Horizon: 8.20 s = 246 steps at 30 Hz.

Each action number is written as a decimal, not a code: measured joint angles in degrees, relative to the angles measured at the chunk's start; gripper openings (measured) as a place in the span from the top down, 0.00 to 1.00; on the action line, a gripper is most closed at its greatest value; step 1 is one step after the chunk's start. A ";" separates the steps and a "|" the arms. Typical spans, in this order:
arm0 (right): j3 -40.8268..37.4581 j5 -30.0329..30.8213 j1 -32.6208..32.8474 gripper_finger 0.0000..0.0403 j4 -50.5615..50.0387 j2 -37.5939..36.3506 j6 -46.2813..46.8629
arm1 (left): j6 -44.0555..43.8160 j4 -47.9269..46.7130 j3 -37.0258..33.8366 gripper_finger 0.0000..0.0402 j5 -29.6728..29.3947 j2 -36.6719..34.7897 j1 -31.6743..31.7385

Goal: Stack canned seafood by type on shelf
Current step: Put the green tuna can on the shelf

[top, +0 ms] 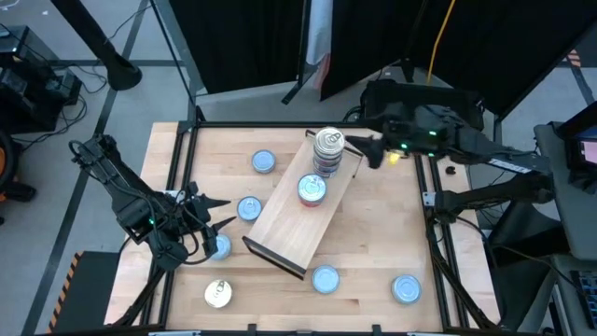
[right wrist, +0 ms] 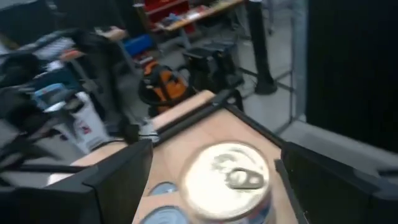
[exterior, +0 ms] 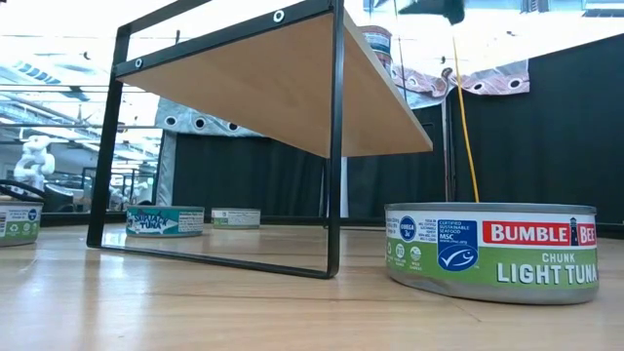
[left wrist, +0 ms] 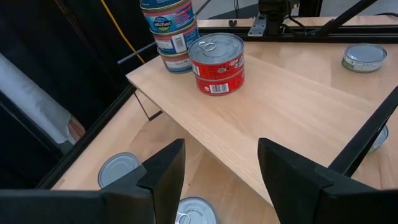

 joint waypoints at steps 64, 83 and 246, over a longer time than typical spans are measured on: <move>-11.57 22.85 57.44 0.14 -2.37 25.94 48.95 | -30.04 -13.75 -1.34 0.86 38.34 22.34 -19.04; -11.57 22.26 56.98 0.14 -2.04 25.20 43.19 | -38.28 -8.78 -10.03 0.99 43.31 22.34 -11.61; -11.61 19.47 55.63 0.14 -2.78 20.56 32.07 | 33.60 -15.41 -1.27 0.43 50.84 27.67 2.90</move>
